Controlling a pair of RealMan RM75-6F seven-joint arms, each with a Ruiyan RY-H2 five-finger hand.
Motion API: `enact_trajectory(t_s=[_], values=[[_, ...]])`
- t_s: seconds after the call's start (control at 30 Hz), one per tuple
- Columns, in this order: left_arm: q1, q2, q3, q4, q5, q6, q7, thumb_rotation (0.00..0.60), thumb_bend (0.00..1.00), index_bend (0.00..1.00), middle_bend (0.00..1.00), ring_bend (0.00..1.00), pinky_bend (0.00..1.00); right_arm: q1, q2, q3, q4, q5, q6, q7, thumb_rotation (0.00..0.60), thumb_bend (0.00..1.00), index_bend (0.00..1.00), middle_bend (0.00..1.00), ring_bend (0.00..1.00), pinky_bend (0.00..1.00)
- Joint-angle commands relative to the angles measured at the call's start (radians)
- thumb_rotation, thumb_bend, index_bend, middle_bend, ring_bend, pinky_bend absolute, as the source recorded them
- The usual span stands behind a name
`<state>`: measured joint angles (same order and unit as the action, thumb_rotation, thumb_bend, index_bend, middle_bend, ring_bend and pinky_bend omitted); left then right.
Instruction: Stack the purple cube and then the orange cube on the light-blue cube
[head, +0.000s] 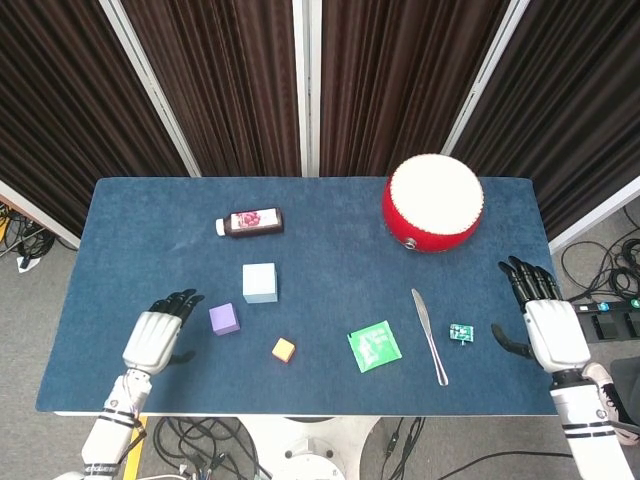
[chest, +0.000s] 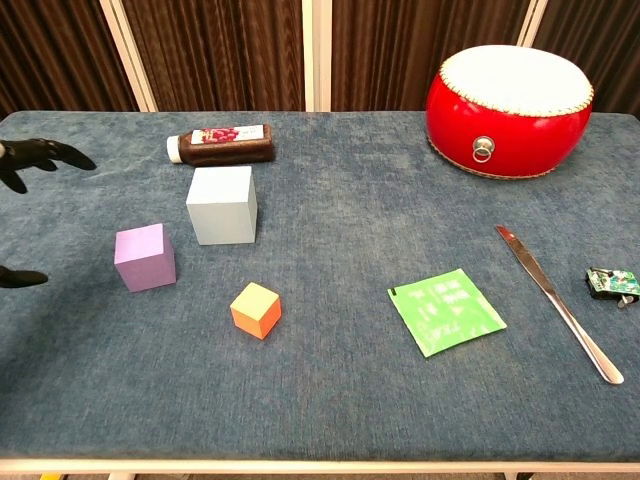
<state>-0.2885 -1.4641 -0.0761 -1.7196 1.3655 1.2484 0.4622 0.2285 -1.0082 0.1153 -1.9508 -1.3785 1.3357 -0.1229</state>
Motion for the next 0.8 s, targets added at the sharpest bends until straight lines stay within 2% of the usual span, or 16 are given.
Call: enact_trajectory(t_s=[0.03, 0.4, 0.57, 0.8], values=[[-0.017, -0.03, -0.017, 0.006, -0.05, -0.023, 0.017, 0.6, 0.13, 0.22, 0.26, 0.19, 0.29, 0.0, 0.001, 0.001, 0.001, 0.002, 0.0, 0.003, 0.6, 0.22, 0.0, 0.0, 0.0, 0.0], [-0.063, -0.096, -0.028, 0.085, -0.12, -0.087, -0.02, 0.6, 0.13, 0.22, 0.27, 0.19, 0.29, 0.001, 0.002, 0.005, 0.005, 0.01, -0.003, 0.008, 0.6, 0.22, 0.0, 0.0, 0.0, 0.0], [-0.085, -0.118, -0.03, 0.118, -0.12, -0.103, -0.038, 0.6, 0.13, 0.22, 0.32, 0.19, 0.29, 0.004, 0.002, 0.009, 0.007, 0.022, -0.008, 0.009, 0.6, 0.22, 0.0, 0.0, 0.0, 0.0], [-0.111, -0.142, -0.042, 0.16, -0.167, -0.14, -0.056, 0.6, 0.14, 0.22, 0.33, 0.19, 0.29, 0.004, 0.004, 0.013, 0.008, 0.029, -0.005, 0.013, 0.6, 0.22, 0.0, 0.0, 0.0, 0.0]])
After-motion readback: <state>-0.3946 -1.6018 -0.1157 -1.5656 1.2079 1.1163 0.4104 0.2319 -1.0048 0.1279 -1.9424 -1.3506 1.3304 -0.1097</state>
